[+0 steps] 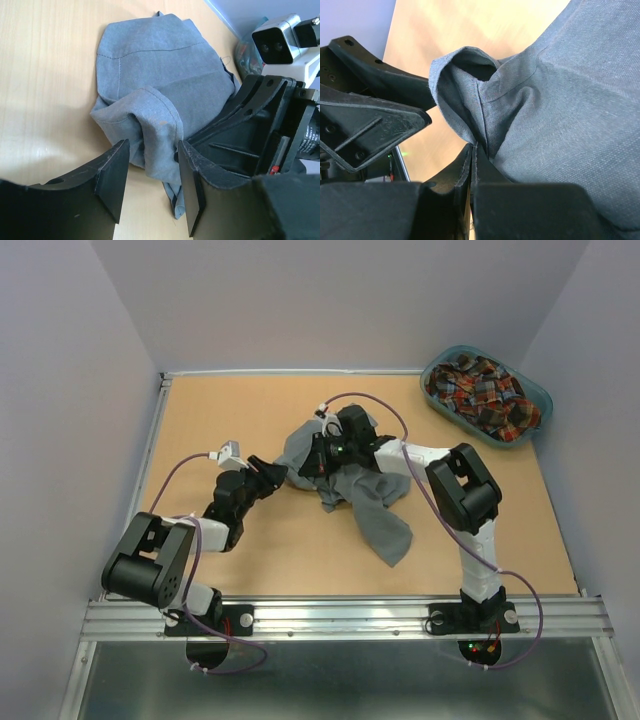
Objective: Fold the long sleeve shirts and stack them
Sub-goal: Flatten the shirt out
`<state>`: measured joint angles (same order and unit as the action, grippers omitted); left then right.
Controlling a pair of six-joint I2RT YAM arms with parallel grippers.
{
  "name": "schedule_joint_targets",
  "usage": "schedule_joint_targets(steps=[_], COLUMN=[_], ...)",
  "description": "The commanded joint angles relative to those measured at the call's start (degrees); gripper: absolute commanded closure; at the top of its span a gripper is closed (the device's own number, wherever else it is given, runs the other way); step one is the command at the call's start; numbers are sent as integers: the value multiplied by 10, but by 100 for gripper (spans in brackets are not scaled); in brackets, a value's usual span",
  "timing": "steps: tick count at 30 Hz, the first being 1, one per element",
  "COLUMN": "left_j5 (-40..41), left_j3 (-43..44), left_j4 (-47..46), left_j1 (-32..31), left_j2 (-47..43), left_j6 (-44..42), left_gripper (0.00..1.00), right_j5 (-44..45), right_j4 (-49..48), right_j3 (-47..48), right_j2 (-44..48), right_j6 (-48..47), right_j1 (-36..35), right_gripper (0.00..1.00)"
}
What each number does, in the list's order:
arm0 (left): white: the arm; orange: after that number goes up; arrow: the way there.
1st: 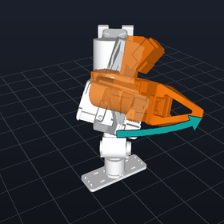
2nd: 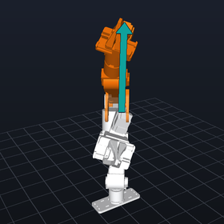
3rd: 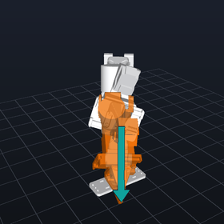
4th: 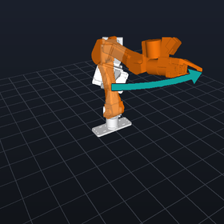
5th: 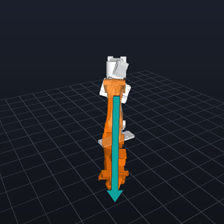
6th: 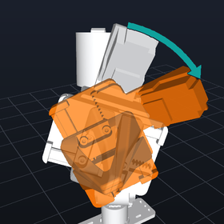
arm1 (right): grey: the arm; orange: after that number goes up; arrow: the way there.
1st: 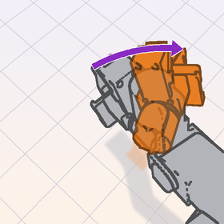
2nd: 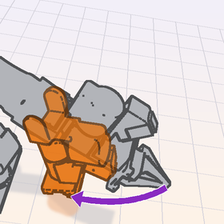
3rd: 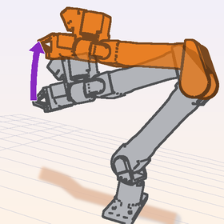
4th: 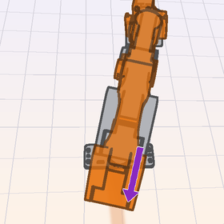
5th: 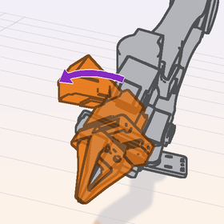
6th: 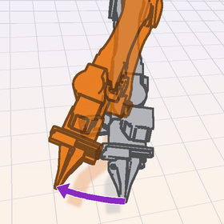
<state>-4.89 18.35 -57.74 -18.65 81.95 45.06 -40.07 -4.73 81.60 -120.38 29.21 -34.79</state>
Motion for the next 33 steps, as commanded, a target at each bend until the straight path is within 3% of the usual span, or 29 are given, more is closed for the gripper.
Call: schedule_joint_targets(steps=[1, 15, 18, 33], left_j5=[-14, -35, -37, -50], left_j3=[12, 61, 67, 114], left_j4=[-44, -69, -76, -62], left_j1=[-5, -17, -19, -31], left_j2=[13, 88, 102, 176], left_j6=[-10, -9, -11, -21], left_gripper=[46, 52, 58, 61], right_j5=[-4, -15, -20, -31], right_j4=[-31, -40, -46, -67], right_j3=[3, -18, -24, -33], right_j2=[-8, -41, -48, -56], right_j6=[11, 44, 49, 62], right_j1=[9, 35, 39, 46], right_gripper=[99, 99, 100, 99])
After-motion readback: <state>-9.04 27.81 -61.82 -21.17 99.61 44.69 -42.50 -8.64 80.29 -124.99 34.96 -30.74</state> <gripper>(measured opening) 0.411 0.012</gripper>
